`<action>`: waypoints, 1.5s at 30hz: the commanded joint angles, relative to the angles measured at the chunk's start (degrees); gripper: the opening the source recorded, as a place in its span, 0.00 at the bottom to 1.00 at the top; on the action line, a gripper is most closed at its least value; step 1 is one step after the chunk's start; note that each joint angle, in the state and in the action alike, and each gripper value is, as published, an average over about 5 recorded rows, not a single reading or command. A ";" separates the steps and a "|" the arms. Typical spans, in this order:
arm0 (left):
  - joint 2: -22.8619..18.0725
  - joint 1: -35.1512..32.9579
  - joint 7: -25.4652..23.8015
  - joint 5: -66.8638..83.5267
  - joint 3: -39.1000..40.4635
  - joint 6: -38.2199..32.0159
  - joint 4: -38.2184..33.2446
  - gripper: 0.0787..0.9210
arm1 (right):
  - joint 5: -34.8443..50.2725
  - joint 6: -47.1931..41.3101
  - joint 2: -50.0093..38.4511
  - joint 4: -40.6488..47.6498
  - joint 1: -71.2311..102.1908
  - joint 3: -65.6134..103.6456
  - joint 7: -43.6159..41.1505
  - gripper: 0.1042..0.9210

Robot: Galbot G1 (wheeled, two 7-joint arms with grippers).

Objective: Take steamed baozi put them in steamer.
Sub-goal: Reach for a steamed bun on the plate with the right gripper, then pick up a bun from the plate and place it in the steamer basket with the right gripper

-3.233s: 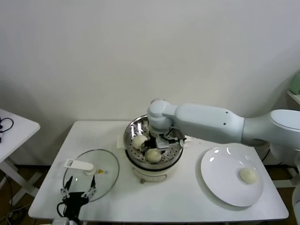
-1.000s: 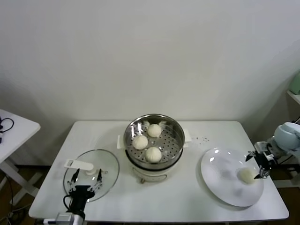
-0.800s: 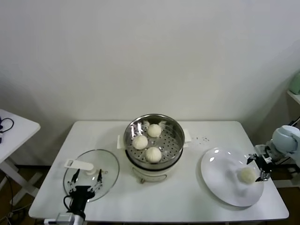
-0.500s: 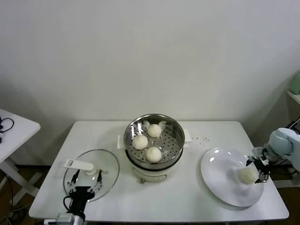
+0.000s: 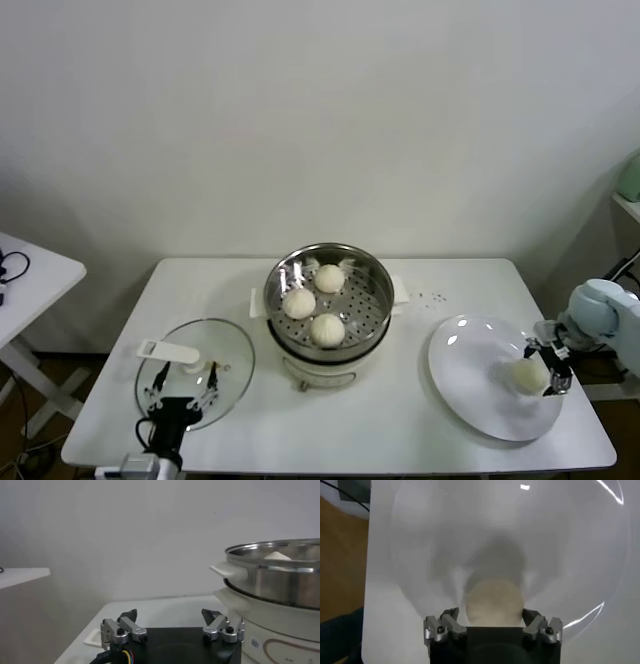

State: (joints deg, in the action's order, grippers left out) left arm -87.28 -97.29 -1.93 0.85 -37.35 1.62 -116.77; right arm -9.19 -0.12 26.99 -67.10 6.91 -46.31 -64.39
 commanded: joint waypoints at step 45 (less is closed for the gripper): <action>0.38 -0.09 -0.28 -1.72 5.70 -2.40 -3.40 0.88 | 56.01 -14.25 28.81 -1.55 -67.43 -53.91 0.06 0.70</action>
State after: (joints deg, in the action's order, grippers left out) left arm -86.96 -97.28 -2.05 -0.38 -33.24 -0.41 -119.08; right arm 23.81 -10.95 37.31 -70.72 -36.72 -80.50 -64.66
